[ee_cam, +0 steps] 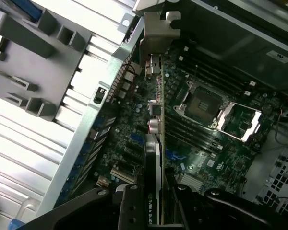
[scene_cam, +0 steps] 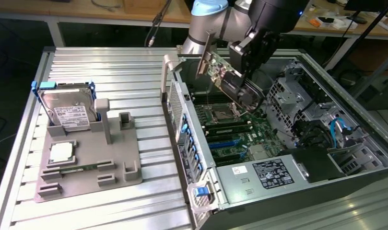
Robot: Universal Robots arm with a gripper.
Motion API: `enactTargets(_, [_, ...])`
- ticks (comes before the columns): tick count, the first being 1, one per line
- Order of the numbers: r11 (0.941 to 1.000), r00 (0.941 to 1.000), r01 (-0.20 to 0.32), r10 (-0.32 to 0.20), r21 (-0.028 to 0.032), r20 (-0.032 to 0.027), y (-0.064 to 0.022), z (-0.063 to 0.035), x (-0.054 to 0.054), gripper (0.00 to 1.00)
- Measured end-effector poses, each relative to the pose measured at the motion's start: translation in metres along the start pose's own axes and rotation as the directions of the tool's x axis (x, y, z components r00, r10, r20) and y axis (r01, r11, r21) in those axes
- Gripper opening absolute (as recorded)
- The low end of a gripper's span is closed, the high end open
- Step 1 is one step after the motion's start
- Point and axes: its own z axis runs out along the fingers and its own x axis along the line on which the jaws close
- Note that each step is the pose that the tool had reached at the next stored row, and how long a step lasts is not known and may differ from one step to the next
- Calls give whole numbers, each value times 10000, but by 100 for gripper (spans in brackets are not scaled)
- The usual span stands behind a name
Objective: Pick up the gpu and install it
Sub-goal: 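Pick up the gpu and move the gpu toward the slot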
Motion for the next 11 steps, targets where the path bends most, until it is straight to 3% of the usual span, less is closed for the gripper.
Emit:
enactTargets(8, [9961, 9961, 883, -883, 26, -17, -21, 49, -40, 27])
enactTargets(11, [9903, 9903, 1386, -1386, 35, -24, -25, 52, -46, 27])
